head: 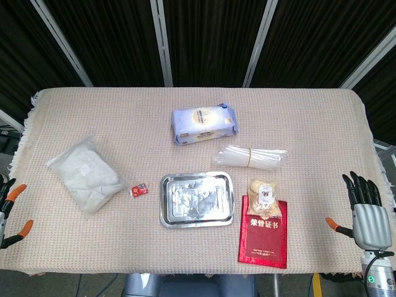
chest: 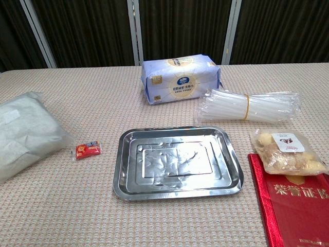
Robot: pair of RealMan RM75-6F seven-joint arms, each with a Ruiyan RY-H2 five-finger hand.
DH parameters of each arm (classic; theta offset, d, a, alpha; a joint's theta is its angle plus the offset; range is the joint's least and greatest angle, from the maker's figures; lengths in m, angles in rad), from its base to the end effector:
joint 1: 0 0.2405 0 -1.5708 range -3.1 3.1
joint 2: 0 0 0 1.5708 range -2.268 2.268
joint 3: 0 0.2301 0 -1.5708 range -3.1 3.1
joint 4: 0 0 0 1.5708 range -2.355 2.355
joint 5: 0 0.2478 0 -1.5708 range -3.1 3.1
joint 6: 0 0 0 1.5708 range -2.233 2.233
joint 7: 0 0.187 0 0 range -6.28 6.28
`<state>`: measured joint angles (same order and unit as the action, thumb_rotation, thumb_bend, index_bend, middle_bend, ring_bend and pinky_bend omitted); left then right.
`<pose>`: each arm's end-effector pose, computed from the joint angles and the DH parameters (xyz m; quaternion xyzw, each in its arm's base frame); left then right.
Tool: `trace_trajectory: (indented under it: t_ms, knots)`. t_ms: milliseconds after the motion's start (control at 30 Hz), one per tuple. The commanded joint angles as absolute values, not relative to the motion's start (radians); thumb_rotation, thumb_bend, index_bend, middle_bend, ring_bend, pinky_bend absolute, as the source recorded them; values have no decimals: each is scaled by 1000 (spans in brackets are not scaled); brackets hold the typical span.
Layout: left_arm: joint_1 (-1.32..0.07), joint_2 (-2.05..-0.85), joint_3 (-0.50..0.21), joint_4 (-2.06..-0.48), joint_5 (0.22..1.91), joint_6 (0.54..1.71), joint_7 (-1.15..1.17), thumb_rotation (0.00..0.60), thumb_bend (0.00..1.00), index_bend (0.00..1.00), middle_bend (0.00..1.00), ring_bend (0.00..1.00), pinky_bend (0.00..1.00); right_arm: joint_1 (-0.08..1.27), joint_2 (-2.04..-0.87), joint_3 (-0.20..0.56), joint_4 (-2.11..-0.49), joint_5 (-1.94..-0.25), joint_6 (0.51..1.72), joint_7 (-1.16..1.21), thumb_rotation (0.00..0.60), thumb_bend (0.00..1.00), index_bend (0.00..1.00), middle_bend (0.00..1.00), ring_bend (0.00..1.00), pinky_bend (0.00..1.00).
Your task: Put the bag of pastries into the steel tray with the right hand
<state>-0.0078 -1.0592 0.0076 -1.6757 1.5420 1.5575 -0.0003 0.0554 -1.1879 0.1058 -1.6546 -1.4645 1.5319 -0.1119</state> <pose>-0.3038 0.1874 0.1242 -0.5874 -0.3984 -0.3792 0.5937 -0.2875 -0.2281 0.1081 0.5583 -0.3775 0.4025 0.6195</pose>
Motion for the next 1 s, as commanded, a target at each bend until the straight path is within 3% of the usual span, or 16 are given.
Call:
trace_trajectory:
  t_ms: [33, 1000]
  knots:
    - [-8, -1059, 6, -1677, 1547, 1560, 3, 600, 315, 128, 0, 0, 0, 56, -1189, 107, -1655, -1464, 1533, -114, 600, 26, 30, 0, 0, 4]
    - [-19, -1058, 3, -1711, 1579, 1558, 46, 600, 316, 127, 0, 0, 0, 77, -1193, 69, -1617, -1523, 1488, -41, 600, 26, 30, 0, 0, 4]
